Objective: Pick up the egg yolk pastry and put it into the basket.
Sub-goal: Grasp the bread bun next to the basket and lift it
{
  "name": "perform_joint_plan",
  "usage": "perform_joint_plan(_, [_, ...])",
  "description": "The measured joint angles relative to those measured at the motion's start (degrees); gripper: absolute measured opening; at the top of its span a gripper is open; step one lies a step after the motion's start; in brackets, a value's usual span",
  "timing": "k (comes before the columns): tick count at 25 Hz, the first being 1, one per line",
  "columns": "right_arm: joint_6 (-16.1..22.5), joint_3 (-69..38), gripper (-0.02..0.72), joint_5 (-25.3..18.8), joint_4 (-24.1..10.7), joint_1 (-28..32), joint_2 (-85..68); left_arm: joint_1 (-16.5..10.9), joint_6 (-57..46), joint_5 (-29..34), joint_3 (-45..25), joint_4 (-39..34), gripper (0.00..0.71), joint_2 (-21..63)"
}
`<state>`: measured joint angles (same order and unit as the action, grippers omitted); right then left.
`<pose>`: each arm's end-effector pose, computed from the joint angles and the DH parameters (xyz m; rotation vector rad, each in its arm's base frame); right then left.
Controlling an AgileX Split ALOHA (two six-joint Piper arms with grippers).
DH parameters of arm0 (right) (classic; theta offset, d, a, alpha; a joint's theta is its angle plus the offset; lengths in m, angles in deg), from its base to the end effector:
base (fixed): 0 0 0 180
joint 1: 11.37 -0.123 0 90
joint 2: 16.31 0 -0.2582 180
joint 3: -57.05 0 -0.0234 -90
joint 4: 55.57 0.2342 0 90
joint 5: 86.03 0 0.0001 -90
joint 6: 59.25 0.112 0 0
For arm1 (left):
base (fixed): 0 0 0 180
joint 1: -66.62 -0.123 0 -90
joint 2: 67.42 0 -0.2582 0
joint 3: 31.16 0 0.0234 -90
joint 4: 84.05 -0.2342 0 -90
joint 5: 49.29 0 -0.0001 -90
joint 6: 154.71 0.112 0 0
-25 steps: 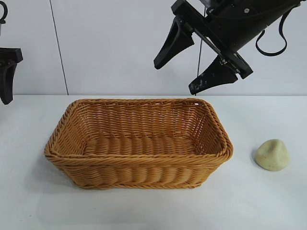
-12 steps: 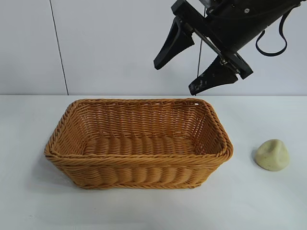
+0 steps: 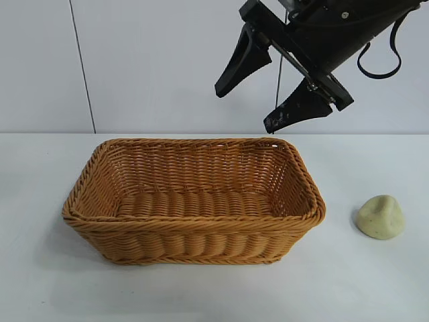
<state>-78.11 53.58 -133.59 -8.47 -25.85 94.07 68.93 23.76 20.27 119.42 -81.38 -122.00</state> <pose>0.3333 0.1487 0.2097 -0.1435 2.6540 0.9385 0.1303 -0.0102 0.2810 0.0102 2.6808 -0.0847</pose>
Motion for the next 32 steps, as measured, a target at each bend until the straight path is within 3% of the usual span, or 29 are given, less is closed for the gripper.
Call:
perform_joint_plan(11, [0.0,0.0,0.57,-0.05,0.0,0.0,0.0,0.0,0.05,-6.83,-17.94,0.22,0.641,26.23])
perform_joint_plan(20, [0.0,0.18,0.57,-0.18,-1.09,0.0,0.0,0.0,0.11,-8.22,-18.74,0.22,0.634,37.63])
perform_joint_plan(24, [3.3,3.02,0.57,-1.48,-9.73,0.0,0.0,0.0,0.11,-8.35,-18.82,0.22,0.634,42.21])
perform_joint_plan(32, [17.92,11.13,0.57,-8.17,-32.96,0.0,0.0,0.0,0.17,-8.41,-18.82,0.22,0.633,46.34])
